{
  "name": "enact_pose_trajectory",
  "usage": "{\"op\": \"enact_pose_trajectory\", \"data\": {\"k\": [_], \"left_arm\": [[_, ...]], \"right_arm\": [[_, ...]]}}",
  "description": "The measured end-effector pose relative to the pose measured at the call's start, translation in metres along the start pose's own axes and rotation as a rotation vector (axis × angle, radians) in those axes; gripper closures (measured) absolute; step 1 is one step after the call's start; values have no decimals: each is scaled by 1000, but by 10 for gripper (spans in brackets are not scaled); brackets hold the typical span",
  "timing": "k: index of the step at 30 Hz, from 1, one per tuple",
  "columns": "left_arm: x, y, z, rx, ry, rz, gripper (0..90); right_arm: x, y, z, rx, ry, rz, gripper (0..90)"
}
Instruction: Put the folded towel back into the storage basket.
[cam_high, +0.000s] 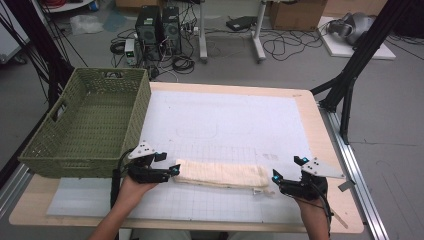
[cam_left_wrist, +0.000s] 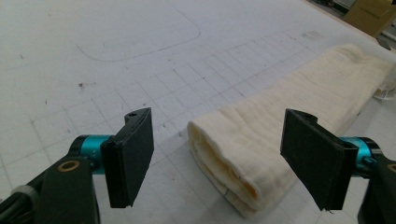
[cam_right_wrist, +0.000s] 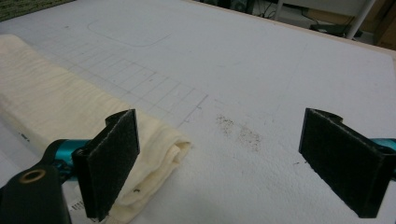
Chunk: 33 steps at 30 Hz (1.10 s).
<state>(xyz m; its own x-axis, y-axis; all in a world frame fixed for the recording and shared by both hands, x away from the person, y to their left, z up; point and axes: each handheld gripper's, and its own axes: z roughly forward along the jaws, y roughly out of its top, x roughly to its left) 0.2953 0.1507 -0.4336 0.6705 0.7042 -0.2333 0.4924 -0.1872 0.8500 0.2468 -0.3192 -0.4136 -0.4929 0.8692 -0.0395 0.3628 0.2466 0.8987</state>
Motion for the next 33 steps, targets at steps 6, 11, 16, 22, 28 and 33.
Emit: {"op": "enact_pose_trajectory", "data": {"k": [6,11,16,22,28,33], "left_arm": [[0,-5,7,63,34,-24,305],[-5,-5,12,88,42,-2,294],[-11,-8,18,143,59,46,294],[-20,-10,20,190,86,87,323],[-31,-13,22,186,106,119,377],[-35,-14,21,176,99,123,452]], "right_arm": [[1,0,1,3,4,0,116],[1,-1,1,11,9,1,116],[1,-1,2,15,10,4,116],[0,-1,2,17,13,6,116],[0,-2,3,16,15,7,116],[1,-1,4,21,19,7,116]]}}
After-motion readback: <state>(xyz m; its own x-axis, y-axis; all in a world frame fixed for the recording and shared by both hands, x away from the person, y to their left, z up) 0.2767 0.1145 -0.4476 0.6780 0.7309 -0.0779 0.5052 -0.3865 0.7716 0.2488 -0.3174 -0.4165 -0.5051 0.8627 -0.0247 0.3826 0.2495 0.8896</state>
